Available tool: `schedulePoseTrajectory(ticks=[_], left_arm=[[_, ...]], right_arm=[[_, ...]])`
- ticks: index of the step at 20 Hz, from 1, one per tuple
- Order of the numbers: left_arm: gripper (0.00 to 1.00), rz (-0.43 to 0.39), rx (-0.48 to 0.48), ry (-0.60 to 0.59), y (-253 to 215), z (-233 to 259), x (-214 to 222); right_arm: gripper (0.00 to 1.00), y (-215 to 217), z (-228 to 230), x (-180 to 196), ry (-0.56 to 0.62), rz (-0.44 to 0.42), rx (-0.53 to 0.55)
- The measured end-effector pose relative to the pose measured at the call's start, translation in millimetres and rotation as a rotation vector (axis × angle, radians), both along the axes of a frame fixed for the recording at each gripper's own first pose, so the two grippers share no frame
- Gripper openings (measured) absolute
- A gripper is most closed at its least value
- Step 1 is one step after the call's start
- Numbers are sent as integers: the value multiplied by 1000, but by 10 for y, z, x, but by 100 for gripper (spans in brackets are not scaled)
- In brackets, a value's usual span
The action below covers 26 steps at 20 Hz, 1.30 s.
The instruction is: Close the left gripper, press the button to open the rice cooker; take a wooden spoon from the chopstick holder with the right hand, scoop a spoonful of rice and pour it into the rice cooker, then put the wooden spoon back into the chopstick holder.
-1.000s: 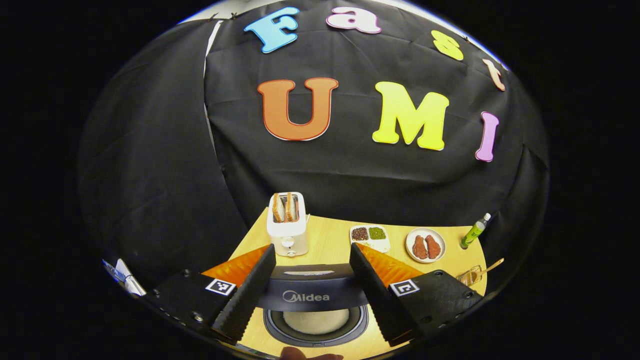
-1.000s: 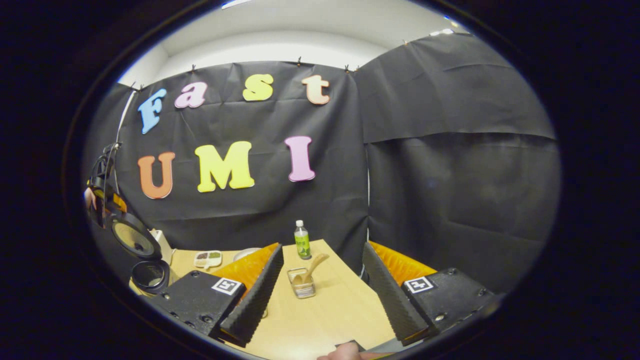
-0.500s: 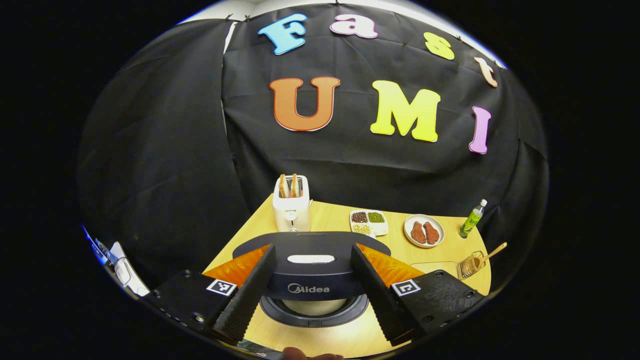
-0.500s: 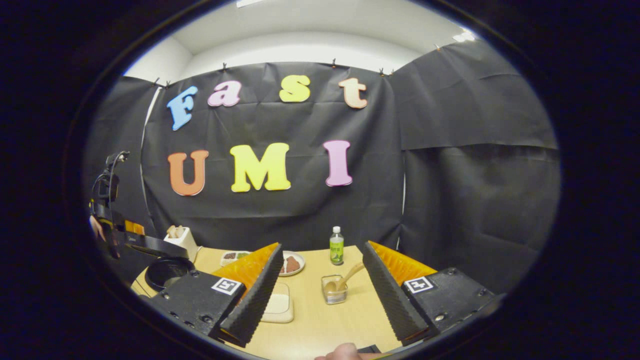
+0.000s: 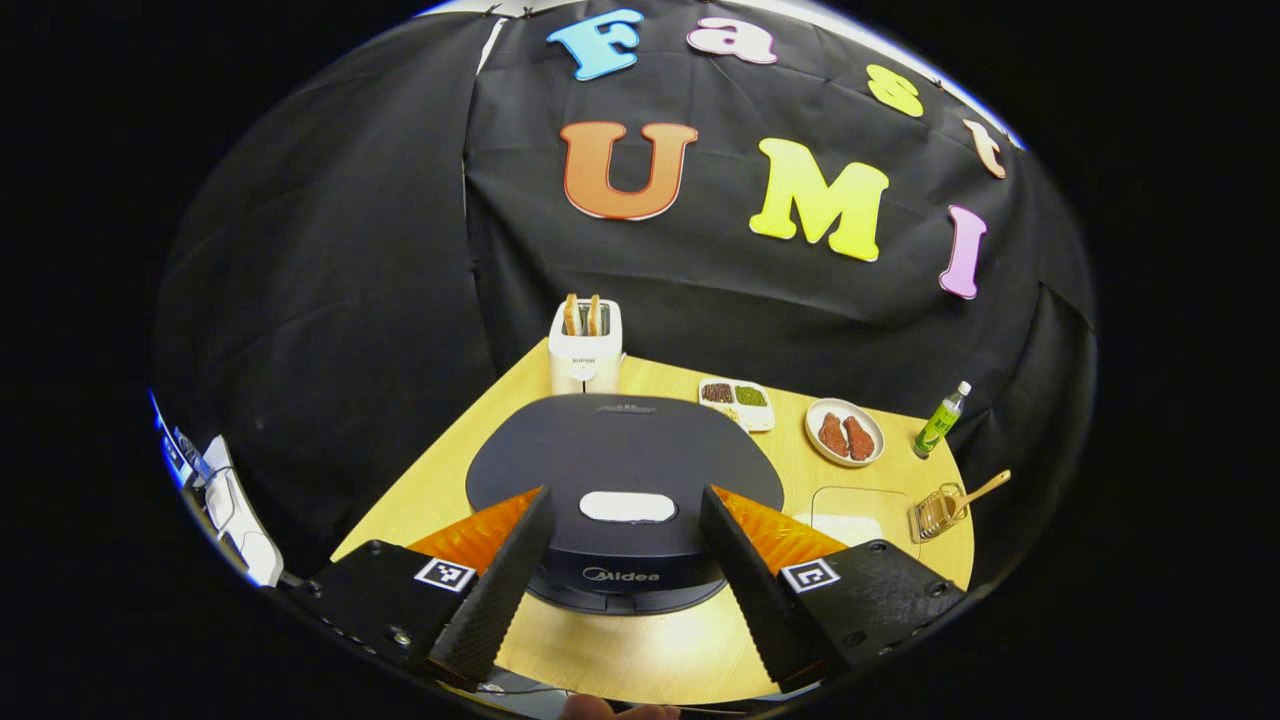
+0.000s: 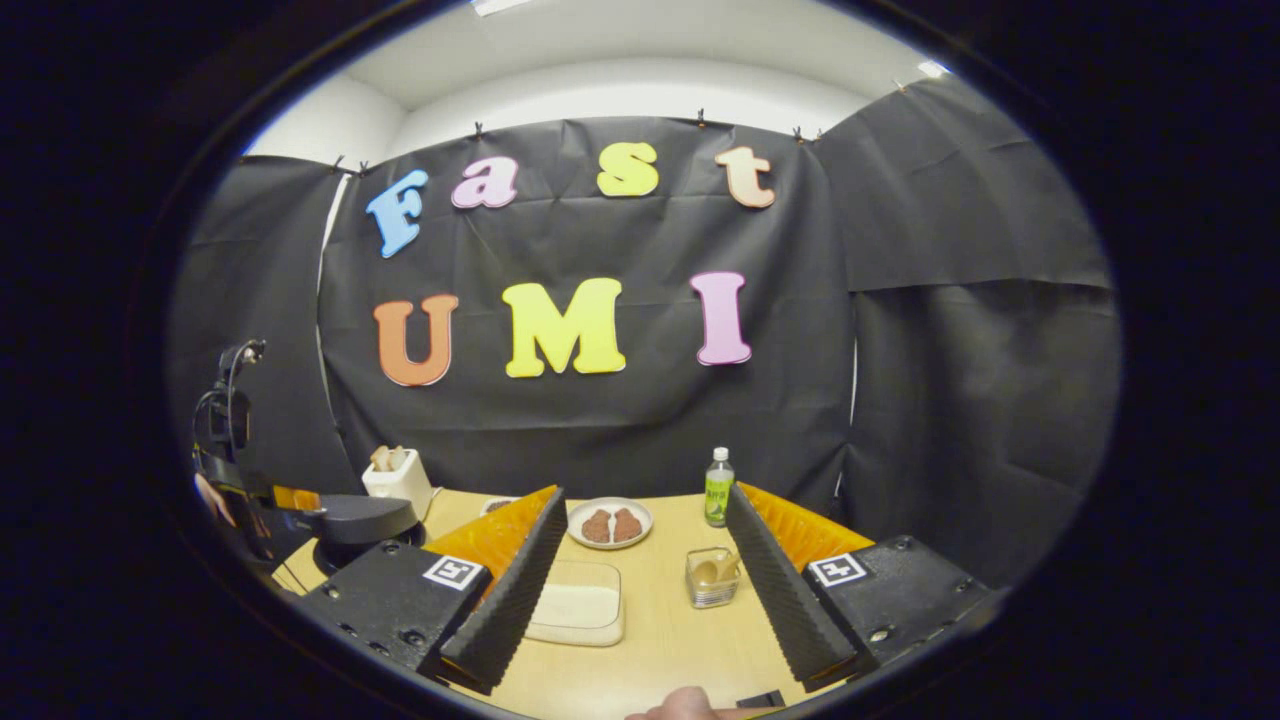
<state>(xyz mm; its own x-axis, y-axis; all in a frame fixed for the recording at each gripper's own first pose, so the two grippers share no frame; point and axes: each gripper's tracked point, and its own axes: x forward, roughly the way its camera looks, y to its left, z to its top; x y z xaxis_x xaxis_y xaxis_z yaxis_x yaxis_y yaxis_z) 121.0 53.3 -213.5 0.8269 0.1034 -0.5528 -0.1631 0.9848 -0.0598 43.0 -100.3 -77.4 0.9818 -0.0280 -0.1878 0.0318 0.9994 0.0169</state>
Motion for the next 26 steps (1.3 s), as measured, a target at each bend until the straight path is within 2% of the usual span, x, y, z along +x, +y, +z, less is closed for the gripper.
schedulePoseTrajectory(ticks=[6, 11, 14, 16, 17, 18, 21, 26], left_arm=[[96, 41, -78, 90, -44, -506, -213], [96, 60, -35, 117, -22, -559, -307], [96, 24, 7, 155, -40, -576, -333], [96, 39, 7, 174, -45, -697, -382], [98, 36, 31, 123, -27, -652, -327], [98, 39, 27, 144, -37, -684, -360], [98, 55, 31, 112, -36, -641, -312], [97, 19, 67, 49, -85, -585, -326]], right_arm=[[99, -12, -49, 127, 6, 39, 40], [100, -146, -100, 228, 18, 51, 65], [99, -235, -98, 313, 21, 61, 87], [99, -261, -119, 373, 22, 69, 101], [100, -256, -155, 394, 29, 79, 110], [100, -234, -190, 404, 36, 98, 122], [99, -222, -251, 459, 43, 126, 131], [100, -123, -119, 449, 26, 157, 116]])
